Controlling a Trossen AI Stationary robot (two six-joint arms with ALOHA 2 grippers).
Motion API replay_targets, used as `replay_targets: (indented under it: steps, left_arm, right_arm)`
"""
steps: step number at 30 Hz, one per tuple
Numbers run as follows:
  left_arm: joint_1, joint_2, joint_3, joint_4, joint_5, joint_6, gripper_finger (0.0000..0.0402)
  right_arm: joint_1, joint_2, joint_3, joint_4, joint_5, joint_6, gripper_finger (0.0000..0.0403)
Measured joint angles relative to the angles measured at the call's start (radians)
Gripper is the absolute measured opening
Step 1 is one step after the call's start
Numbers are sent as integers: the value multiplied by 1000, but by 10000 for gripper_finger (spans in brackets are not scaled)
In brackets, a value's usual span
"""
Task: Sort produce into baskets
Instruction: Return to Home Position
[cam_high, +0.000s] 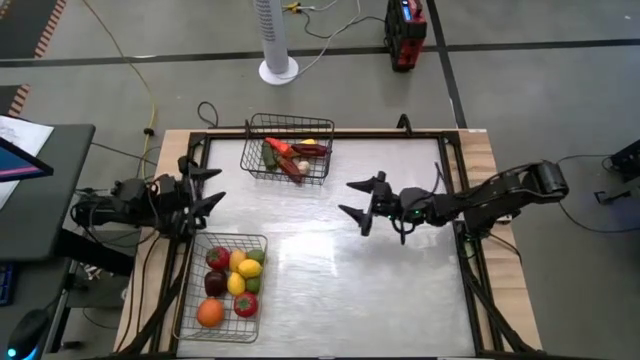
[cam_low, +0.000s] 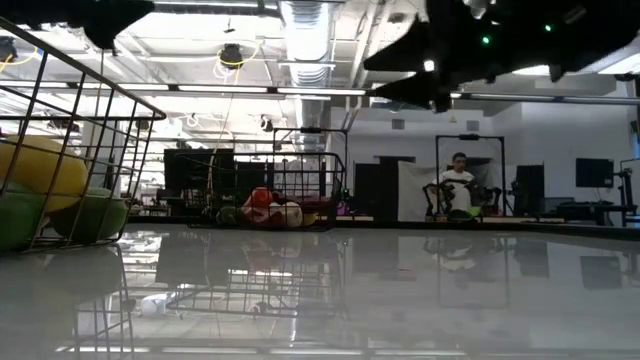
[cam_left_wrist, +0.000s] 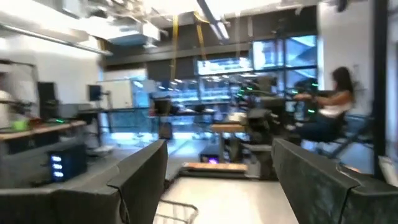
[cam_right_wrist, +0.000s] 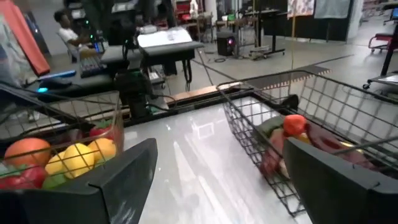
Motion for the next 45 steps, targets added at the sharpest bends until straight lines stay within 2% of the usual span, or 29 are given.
replay_targets:
  steps: [10,15,21,26,28,31,35,45]
  left_arm:
    - [0,-21,-19,-149,165,-160,279]
    - [0,-18,-26,-146,193,-198,279]
    - [0,-19,-135,-93,192,-237,279]
    - [0,-20,-140,-70,189,-240,279]
    - [0,-20,-137,-69,188,-239,279]
    - [0,-20,-137,-74,188,-232,279]
    - [0,-20,-141,-75,168,-209,279]
    - [0,-20,-182,-82,108,-171,279]
  right_arm:
    - [-31,-107,-204,87,-11,31,372]
    - [-30,-134,-313,242,-34,34,372]
    - [-43,-143,-405,346,-34,39,372]
    - [-127,-272,-450,345,-57,34,372]
    - [-158,-354,-467,322,-103,22,372]
    - [-188,-490,-488,246,-118,16,372]
    - [-215,-658,-492,27,-132,38,372]
    - [-220,-1052,-491,-370,-130,11,372]
